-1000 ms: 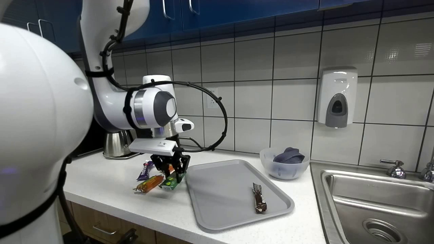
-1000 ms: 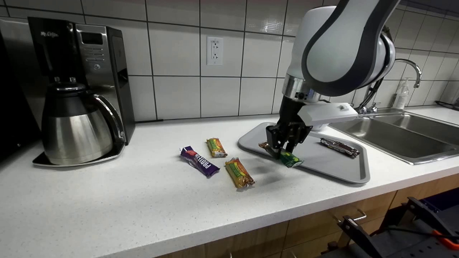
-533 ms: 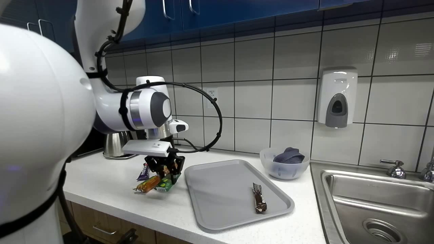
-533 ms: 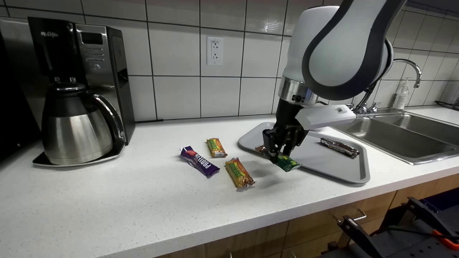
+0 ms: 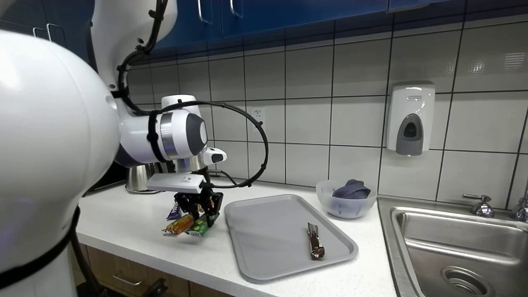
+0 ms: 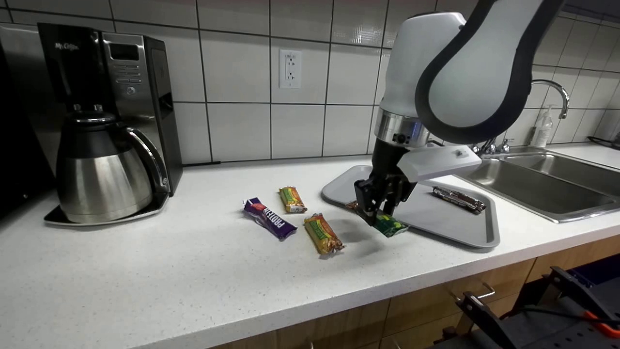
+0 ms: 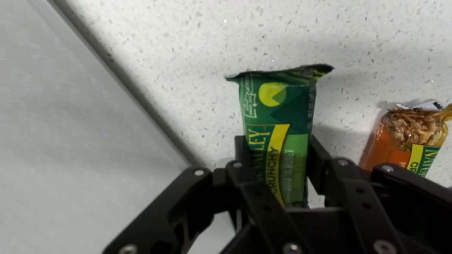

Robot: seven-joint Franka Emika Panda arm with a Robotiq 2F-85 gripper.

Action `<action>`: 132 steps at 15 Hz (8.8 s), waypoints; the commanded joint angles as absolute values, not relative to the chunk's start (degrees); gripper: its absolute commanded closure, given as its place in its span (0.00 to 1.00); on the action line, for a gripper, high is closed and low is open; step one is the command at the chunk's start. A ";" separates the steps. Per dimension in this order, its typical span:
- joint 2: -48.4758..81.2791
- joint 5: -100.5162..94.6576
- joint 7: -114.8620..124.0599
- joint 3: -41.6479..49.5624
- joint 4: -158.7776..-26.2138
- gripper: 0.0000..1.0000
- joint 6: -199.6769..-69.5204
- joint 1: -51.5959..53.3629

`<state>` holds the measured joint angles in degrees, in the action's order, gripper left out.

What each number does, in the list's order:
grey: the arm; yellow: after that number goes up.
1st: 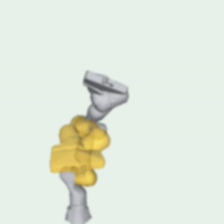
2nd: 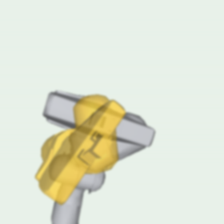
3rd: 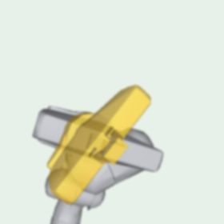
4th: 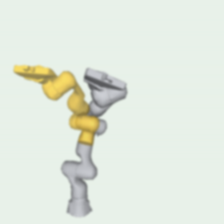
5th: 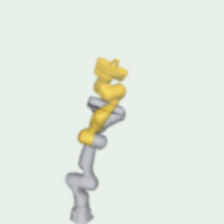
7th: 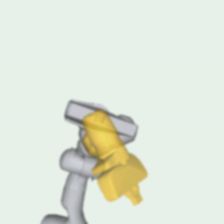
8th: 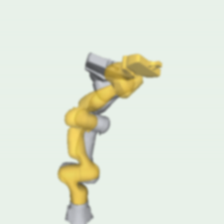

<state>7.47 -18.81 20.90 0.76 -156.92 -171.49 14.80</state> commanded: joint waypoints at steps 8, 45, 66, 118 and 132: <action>10.03 -22.28 24.96 4.01 -156.41 0.83 -172.61 18.11; 9.18 -18.44 20.95 8.03 -153.72 0.00 -173.96 14.35; 9.32 -19.48 10.56 14.12 -152.14 0.00 -175.32 1.96; 20.15 -5.66 -1.07 10.95 -140.61 0.96 -175.11 -8.38; 17.16 -6.60 -0.44 15.54 -140.87 0.96 -175.92 -8.06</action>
<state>19.10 -6.72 1.06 14.67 -140.06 -175.40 -7.55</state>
